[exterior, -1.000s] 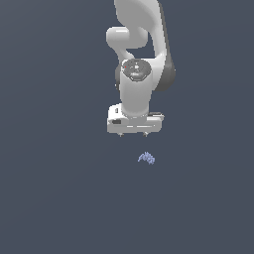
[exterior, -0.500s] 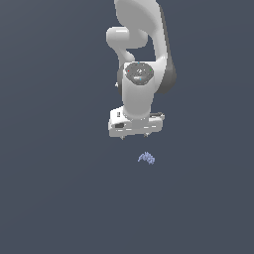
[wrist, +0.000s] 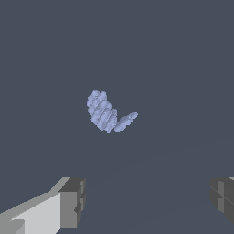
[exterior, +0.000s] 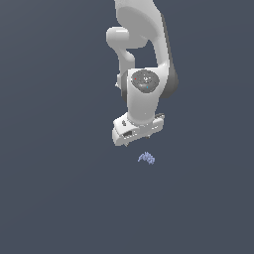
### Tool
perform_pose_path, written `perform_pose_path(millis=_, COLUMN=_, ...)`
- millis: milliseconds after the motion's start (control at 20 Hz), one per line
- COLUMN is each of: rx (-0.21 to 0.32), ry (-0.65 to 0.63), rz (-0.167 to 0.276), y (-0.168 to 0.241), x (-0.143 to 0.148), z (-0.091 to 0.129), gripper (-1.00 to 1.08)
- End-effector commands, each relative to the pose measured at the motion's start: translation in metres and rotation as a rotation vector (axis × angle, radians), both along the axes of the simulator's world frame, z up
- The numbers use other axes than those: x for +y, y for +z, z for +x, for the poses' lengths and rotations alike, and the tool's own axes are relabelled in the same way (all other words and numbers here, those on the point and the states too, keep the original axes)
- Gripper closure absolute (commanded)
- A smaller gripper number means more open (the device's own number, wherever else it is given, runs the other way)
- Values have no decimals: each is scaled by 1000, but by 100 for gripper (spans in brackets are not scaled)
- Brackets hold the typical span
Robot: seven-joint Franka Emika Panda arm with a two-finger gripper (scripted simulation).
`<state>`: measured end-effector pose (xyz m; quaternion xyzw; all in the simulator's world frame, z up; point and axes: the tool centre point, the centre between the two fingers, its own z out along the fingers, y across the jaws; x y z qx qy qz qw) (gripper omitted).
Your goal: Pick up the object and move it to a goal position.
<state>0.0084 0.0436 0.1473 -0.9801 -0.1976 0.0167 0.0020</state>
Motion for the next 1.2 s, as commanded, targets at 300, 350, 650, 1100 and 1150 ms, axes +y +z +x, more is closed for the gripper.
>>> perform_pose_path(millis=300, rx=-6, ry=266, rz=2, y=-16, x=13, z=8, gripper=-92)
perform_pose_path(millis=350, rx=-7, ry=297, rz=2, y=-18, x=15, z=9, gripper=-92)
perform_pose_path(millis=650, rx=-11, ry=483, rz=6, y=-29, x=24, z=15, gripper=-92)
perform_pose_path(millis=1100, rx=-21, ry=750, rz=12, y=-44, x=39, z=22, gripper=-92)
perform_pose_path(millis=1150, rx=-22, ry=775, rz=13, y=-46, x=40, z=22, gripper=-92)
